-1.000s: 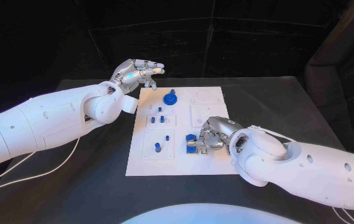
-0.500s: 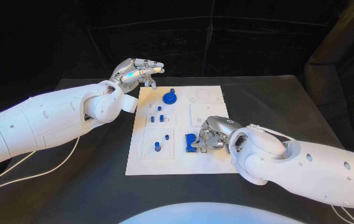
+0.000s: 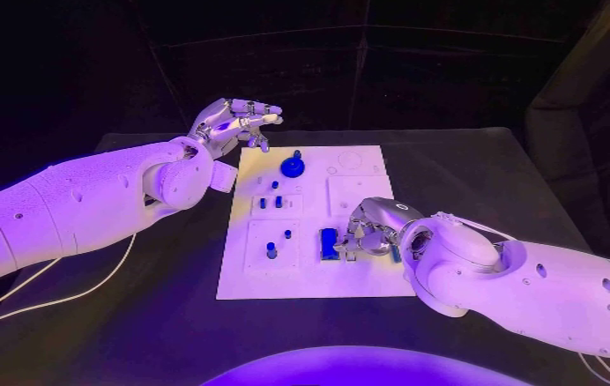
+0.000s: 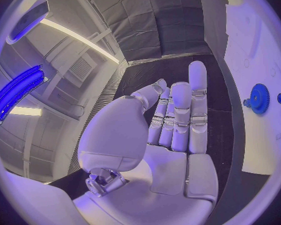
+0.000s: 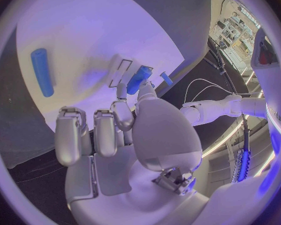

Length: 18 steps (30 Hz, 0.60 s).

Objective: Assemble the parts on the task board

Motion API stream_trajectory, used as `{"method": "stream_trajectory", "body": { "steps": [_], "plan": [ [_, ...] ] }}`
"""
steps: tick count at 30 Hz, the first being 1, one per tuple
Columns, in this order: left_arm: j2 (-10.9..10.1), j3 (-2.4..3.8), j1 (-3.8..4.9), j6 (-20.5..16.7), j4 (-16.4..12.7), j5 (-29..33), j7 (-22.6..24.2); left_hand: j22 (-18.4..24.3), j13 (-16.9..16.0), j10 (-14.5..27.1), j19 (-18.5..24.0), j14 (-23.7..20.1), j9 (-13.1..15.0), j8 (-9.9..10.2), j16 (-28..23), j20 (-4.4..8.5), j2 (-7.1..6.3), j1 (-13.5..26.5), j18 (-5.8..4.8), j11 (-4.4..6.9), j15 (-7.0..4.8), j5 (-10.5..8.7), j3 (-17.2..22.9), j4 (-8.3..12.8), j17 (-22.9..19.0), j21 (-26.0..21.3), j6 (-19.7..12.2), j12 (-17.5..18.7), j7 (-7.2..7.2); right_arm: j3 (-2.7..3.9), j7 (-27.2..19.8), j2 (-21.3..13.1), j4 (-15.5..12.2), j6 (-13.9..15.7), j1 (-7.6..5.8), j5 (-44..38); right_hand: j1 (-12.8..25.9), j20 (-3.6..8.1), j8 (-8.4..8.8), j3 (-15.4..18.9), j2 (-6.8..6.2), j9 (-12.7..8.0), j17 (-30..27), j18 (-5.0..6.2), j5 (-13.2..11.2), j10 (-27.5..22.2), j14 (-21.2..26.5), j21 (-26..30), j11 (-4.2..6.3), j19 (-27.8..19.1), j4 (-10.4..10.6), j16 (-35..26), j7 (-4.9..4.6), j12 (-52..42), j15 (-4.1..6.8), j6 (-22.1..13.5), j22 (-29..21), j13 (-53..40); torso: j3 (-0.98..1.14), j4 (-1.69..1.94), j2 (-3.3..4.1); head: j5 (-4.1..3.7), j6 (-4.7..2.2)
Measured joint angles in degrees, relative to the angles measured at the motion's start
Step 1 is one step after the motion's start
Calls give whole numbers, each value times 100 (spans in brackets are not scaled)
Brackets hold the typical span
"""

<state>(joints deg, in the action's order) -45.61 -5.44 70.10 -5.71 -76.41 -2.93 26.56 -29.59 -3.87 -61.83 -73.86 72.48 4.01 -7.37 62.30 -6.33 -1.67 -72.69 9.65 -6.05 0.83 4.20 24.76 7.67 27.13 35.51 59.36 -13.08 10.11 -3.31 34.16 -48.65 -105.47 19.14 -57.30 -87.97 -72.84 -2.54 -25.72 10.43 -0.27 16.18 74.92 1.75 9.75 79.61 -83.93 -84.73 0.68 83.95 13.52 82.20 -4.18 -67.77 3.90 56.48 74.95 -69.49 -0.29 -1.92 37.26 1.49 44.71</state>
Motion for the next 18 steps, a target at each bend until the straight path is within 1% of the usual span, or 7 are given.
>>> {"method": "stream_trajectory", "body": {
  "steps": [3,4,6,8,9,14,18],
  "plan": [
    [-11,0,0,0,-6,0,-3,0,0,0,0,0,0,-20,0,0,0,0,0,0,0,0,0,0,0,0,0,0,0,0,-94,-256,-149,118,-4,48,-35,0,158,52,35,-60,0,0,76,-16,-3,25,-81,0,20,-1,-78,10,-3,-235,0,-7,1,-1,-3,-1,4],
    [-20,-1,0,0,-7,0,-4,0,0,0,0,0,0,-20,0,0,0,0,0,0,0,0,0,0,0,0,0,0,0,-1,-141,-390,-212,178,-16,84,-37,-3,207,55,37,-78,0,0,89,-1,-10,25,-103,-3,23,-8,-104,10,-35,-303,0,-13,1,-2,-5,-8,5],
    [-30,-1,0,0,-8,0,-5,0,0,0,0,0,0,-20,0,0,0,0,0,0,0,0,0,0,0,0,0,0,0,-1,-206,-589,-294,260,-48,151,-106,-68,315,78,70,-116,0,0,131,12,9,50,-150,-18,46,-22,-177,10,-73,-393,-1,-31,1,-4,-13,-23,5],
    [-35,-1,0,0,-8,0,-6,0,0,0,0,0,0,-20,0,0,0,0,0,0,0,0,0,0,1,0,0,0,0,0,-270,-825,-375,336,-95,237,-140,-76,379,94,86,-136,0,1,144,-8,-11,50,-172,-9,30,-22,-198,10,-94,-451,-1,-32,0,-10,-20,-41,1],
    [-35,-1,0,0,-8,0,-6,0,0,0,0,0,0,-20,0,0,0,0,0,0,0,0,0,0,0,0,0,0,0,1,-279,-858,-386,343,-101,247,-142,-76,381,94,89,-142,0,1,162,-8,-11,50,-172,-9,30,-22,-197,10,-94,-451,-1,-32,0,-10,-21,-45,-2],
    [-36,-1,0,0,-10,0,-6,0,0,0,0,0,0,-20,0,0,0,0,0,0,0,0,0,0,0,0,0,0,0,4,-352,-1335,-433,391,-165,382,-177,-95,414,103,124,-146,0,1,211,-28,-11,50,-192,-29,40,-22,-198,10,-93,-451,-1,-30,-1,-28,-35,-109,-45],
    [-34,-1,0,0,-15,0,-6,0,0,0,0,0,0,-20,0,0,0,0,0,0,0,0,0,0,0,0,0,0,0,1,-356,-1474,-402,355,-178,389,-228,-116,414,134,132,-146,0,1,302,-28,-11,50,-192,-8,40,-22,-198,45,-93,-451,-1,-12,-1,-48,-38,-149,-59]
  ]
}}
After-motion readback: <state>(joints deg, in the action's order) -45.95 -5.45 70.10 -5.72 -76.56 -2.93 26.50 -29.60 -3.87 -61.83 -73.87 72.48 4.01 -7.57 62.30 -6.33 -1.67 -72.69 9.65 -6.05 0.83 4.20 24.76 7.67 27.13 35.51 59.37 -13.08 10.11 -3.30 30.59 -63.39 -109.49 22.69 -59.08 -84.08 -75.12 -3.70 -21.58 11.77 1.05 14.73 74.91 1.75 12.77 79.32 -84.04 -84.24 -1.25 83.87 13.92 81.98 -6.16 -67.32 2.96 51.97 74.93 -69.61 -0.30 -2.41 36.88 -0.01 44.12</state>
